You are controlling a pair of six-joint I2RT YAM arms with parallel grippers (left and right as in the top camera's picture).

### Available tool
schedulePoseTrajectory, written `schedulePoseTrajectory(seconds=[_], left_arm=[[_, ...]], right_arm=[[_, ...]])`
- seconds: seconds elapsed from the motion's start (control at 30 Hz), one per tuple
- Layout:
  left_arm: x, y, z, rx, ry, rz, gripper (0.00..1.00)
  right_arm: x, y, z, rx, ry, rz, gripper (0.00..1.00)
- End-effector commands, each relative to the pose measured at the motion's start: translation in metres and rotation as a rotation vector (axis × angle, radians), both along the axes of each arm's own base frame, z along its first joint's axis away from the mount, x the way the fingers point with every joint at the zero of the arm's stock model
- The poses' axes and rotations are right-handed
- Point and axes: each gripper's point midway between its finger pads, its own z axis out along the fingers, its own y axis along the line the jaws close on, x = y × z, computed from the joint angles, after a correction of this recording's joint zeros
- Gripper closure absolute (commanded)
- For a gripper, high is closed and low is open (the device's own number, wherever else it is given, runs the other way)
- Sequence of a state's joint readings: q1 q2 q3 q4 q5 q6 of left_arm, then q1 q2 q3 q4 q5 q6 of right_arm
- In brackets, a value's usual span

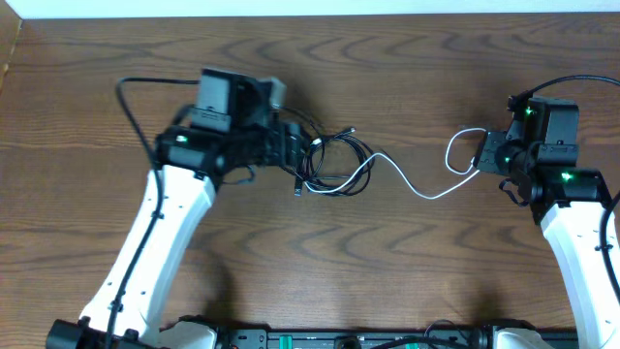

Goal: Untangle cables

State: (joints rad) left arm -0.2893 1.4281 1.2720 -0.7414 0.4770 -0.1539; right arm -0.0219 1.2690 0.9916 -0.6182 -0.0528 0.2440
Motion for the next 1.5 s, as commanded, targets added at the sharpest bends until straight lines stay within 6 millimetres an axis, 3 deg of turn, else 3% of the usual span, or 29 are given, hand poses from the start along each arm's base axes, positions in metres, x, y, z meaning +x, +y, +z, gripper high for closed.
schedulePoseTrajectory(seconds=[0.0, 0.2, 0.33, 0.5, 0.7, 0.77, 0.83, 0.97, 1.0, 1.07, 1.17, 1.23, 1.27, 1.3, 1.33, 1.47], left_arm=[[-0.009, -0.020, -0.024, 0.145, -0.039, -0.137, 0.24], [-0.012, -0.051, -0.060, 0.300, -0.053, -0.210, 0.30], [-0.015, -0.079, -0.095, 0.372, -0.049, -0.279, 0.33], [-0.006, -0.089, -0.133, 0.489, -0.066, -0.284, 0.35], [0.000, -0.095, -0.154, 0.498, -0.055, -0.282, 0.40], [-0.002, -0.096, -0.158, 0.501, -0.045, -0.289, 0.46], [-0.004, -0.097, -0.161, 0.504, -0.038, -0.293, 0.58], [-0.008, -0.102, -0.161, 0.499, -0.036, -0.294, 0.92], [-0.009, -0.103, -0.160, 0.496, -0.034, -0.291, 0.92], [-0.014, -0.110, -0.151, 0.458, -0.028, -0.297, 0.93], [-0.028, -0.139, -0.109, 0.267, -0.010, -0.359, 0.93], [-0.033, -0.157, -0.071, 0.126, -0.023, -0.378, 0.93], [-0.035, -0.166, -0.045, 0.040, -0.042, -0.398, 0.92], [-0.035, -0.176, -0.005, -0.076, -0.087, -0.416, 0.92], [-0.032, -0.178, 0.026, -0.154, -0.131, -0.404, 0.93], [-0.014, -0.165, 0.105, -0.314, -0.292, -0.298, 0.93]], right_arm=[[0.002, -0.001, 0.005, -0.009, -0.009, 0.008, 0.99], [0.002, -0.001, 0.005, -0.009, -0.008, 0.008, 0.99], [0.002, -0.001, 0.004, -0.010, -0.007, 0.007, 0.99], [0.002, -0.001, 0.005, -0.009, -0.007, 0.008, 0.99], [0.002, -0.001, 0.005, -0.010, -0.007, 0.007, 0.99], [0.002, -0.001, 0.005, -0.009, -0.007, 0.008, 0.99], [0.002, -0.001, 0.005, -0.010, -0.007, 0.007, 0.99], [0.002, -0.001, 0.004, -0.010, -0.007, 0.007, 0.99], [0.002, -0.001, 0.004, -0.010, -0.007, 0.007, 0.99], [0.002, -0.001, 0.004, -0.010, -0.007, 0.007, 0.99], [0.002, -0.007, 0.004, -0.037, -0.006, -0.015, 0.99], [0.001, -0.012, 0.004, -0.060, -0.005, -0.033, 0.99], [0.001, -0.015, 0.004, -0.070, -0.004, -0.042, 0.99], [0.001, -0.016, 0.004, -0.075, -0.004, -0.046, 0.99], [0.001, -0.016, 0.004, -0.075, -0.004, -0.046, 0.99], [0.000, -0.015, 0.003, -0.074, 0.003, -0.046, 0.99]])
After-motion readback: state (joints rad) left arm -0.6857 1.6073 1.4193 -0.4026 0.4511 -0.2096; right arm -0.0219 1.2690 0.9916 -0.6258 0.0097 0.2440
